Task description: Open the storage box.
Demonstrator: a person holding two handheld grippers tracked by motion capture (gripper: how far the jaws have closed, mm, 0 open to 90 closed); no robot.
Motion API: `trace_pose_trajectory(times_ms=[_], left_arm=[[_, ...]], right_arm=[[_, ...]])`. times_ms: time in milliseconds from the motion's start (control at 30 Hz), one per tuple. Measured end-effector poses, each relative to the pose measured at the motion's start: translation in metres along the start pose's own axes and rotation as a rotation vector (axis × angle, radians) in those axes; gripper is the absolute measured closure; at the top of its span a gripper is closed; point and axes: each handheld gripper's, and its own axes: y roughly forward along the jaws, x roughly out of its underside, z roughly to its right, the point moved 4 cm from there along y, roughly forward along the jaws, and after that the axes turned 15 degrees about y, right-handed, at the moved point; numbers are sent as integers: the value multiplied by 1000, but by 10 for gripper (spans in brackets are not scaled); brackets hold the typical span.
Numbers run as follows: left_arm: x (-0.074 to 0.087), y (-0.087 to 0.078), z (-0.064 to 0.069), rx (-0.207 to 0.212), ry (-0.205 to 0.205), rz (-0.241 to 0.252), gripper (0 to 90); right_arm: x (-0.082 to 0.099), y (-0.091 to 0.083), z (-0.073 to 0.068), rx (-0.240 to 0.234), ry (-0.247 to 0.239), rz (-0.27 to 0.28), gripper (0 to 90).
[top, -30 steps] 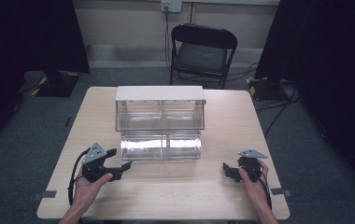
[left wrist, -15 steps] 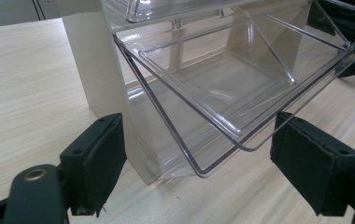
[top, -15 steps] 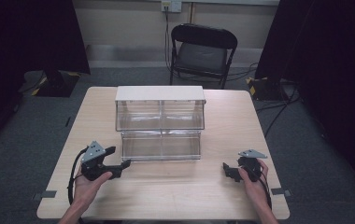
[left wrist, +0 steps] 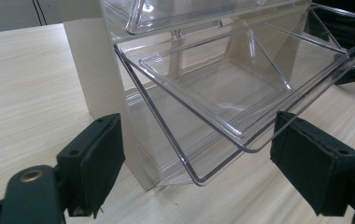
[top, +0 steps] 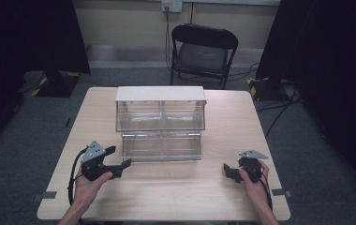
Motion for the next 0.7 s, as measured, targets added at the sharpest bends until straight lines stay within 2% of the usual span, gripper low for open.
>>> trace_pose_trajectory(times_ms=[400,700], left_arm=[[-5,1,-1,2,-24,3,165],[-9,0,-2,5,-19,11,165]], right_arm=[[0,0,0,0,0,0,113],[0,0,0,0,0,0,112]])
